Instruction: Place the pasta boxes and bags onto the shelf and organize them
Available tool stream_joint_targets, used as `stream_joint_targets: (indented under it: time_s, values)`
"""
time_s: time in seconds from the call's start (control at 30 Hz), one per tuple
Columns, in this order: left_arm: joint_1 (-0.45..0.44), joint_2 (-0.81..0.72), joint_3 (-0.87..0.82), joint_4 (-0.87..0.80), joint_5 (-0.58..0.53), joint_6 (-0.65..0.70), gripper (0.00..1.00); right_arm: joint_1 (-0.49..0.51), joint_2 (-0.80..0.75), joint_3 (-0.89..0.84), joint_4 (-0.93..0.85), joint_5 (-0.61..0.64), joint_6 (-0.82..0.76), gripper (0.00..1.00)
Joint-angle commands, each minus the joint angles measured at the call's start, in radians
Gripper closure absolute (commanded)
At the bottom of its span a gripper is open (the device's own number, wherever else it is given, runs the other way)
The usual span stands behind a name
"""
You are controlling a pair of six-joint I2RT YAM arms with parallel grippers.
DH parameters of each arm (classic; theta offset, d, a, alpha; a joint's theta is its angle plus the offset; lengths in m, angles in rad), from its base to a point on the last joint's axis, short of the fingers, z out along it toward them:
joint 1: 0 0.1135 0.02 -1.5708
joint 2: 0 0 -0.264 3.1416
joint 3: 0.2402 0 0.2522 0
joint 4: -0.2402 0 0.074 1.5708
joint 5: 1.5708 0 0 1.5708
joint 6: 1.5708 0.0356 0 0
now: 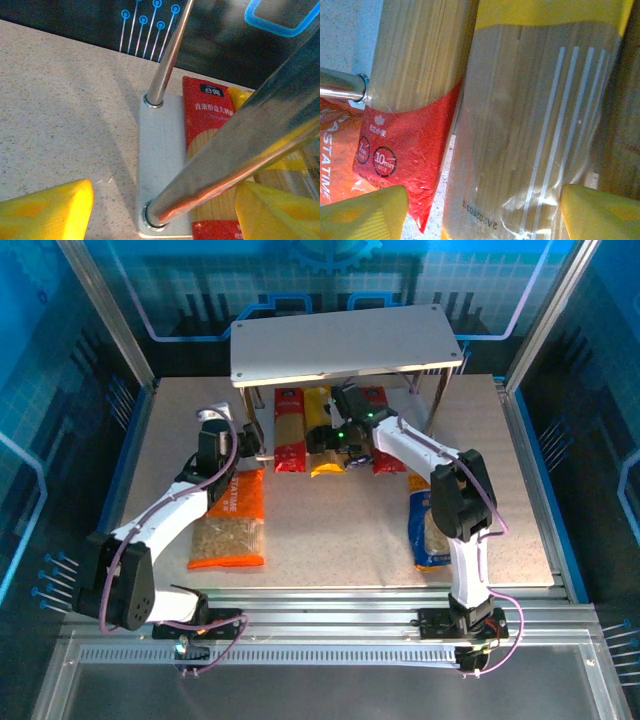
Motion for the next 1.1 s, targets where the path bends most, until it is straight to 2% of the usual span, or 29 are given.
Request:
stream_joint_targets:
  time_s: [0.0, 0.23, 0.33, 0.43, 0.53, 0.67, 0.73, 0.77, 0.9, 1.07]
  values:
    - [0.033, -0.069, -0.029, -0.044, -0.052, 0.042, 0.23, -0.010, -0.142, -0.071, -0.012, 0.098, -0.045, 0.20]
    - [0.037, -0.233, -0.057, -0.136, -0.043, 0.057, 0.19, -0.040, -0.430, -0.277, -0.072, 0.250, -0.091, 0.18]
    - [0.036, -0.319, -0.049, -0.233, 0.037, 0.034, 0.20, -0.054, -0.541, -0.352, -0.161, 0.316, -0.074, 0.16]
    - [0.024, -0.398, -0.083, -0.283, 0.173, -0.027, 0.22, -0.070, -0.645, -0.443, -0.285, 0.422, -0.035, 0.14]
    - [-0.061, -0.442, -0.113, -0.329, 0.237, -0.058, 0.24, -0.109, -0.751, -0.554, -0.368, 0.457, 0.016, 0.13]
    - [-0.277, -0.442, -0.124, -0.363, 0.208, -0.058, 0.23, -0.148, -0.872, -0.663, -0.484, 0.505, 0.082, 0.10]
    - [-0.332, -0.426, -0.131, -0.349, 0.218, -0.080, 0.23, -0.159, -0.909, -0.696, -0.538, 0.536, 0.107, 0.03]
    - [-0.349, -0.419, -0.138, -0.336, 0.226, -0.093, 0.23, -0.166, -0.919, -0.709, -0.564, 0.546, 0.117, 0.00]
    - [-0.363, -0.394, -0.164, -0.273, 0.234, -0.119, 0.20, -0.200, -0.931, -0.757, -0.580, 0.579, 0.112, 0.00]
    - [-0.363, -0.359, -0.149, -0.260, 0.257, -0.116, 0.20, -0.309, -0.894, -0.834, -0.476, 0.478, 0.078, 0.00]
